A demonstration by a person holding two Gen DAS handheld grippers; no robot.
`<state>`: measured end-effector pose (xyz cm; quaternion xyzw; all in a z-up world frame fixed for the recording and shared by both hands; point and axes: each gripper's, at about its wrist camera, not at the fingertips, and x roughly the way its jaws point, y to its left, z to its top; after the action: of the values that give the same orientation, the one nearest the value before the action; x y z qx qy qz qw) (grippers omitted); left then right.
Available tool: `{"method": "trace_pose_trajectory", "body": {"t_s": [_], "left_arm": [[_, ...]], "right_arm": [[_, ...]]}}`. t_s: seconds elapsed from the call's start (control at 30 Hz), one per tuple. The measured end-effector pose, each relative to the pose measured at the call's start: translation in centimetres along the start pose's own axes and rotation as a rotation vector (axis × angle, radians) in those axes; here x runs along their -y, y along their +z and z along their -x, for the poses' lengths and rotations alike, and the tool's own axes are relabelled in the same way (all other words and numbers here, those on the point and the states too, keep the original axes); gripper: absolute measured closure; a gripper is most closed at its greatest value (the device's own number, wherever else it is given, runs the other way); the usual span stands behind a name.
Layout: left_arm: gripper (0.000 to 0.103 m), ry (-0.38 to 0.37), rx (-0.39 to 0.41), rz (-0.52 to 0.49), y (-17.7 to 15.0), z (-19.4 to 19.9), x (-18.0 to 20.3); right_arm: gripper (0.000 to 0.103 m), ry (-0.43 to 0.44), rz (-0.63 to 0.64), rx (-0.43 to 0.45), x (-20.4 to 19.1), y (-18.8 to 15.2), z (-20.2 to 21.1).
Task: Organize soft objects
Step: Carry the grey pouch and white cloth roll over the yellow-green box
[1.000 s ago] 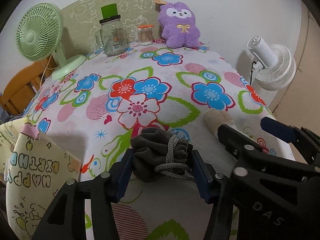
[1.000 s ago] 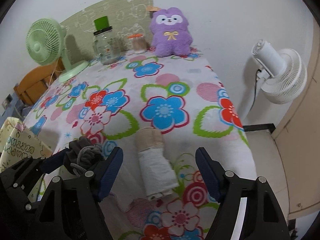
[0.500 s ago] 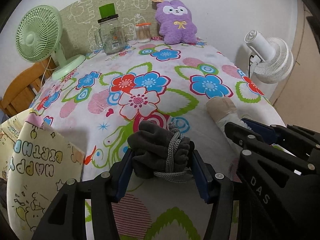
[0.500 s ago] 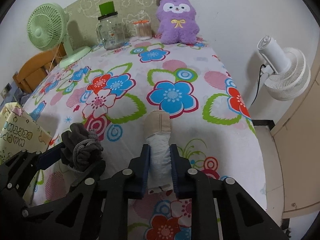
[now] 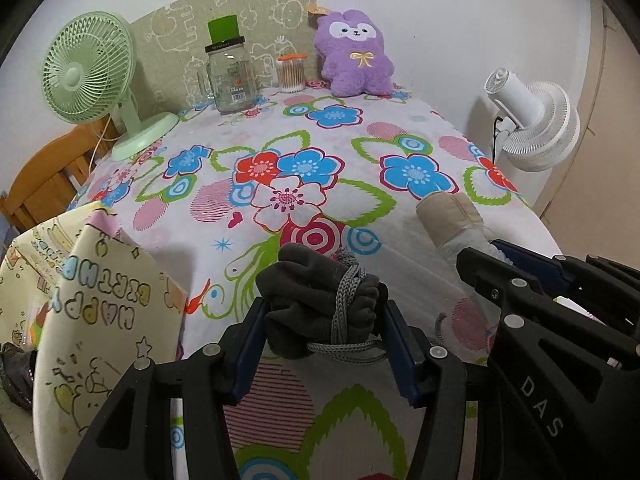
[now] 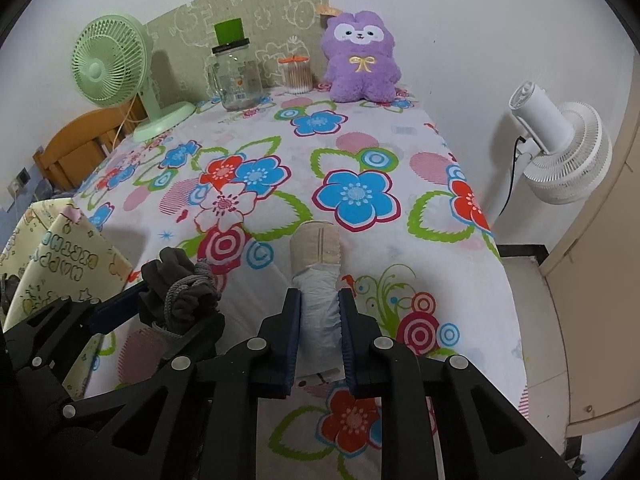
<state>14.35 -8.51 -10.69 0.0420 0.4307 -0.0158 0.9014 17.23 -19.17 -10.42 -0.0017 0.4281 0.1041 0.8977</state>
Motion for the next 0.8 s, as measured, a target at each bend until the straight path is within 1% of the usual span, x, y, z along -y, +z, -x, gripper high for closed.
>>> {"method": "trace_pose_trajectory", "body": {"t_s": [0.4, 0.8], "left_arm": [[0.046, -0.009, 0.04, 0.004, -0.5, 2.6, -0.3], [0.046, -0.023, 0.102, -0.008, -0.5, 6.0, 0.0]], "right_arm": [[0.082, -0.025, -0.012, 0.038, -0.8, -0.6, 2.9], [0.082, -0.062, -0.03, 0.093, -1.1, -0.9, 6.6]]}}
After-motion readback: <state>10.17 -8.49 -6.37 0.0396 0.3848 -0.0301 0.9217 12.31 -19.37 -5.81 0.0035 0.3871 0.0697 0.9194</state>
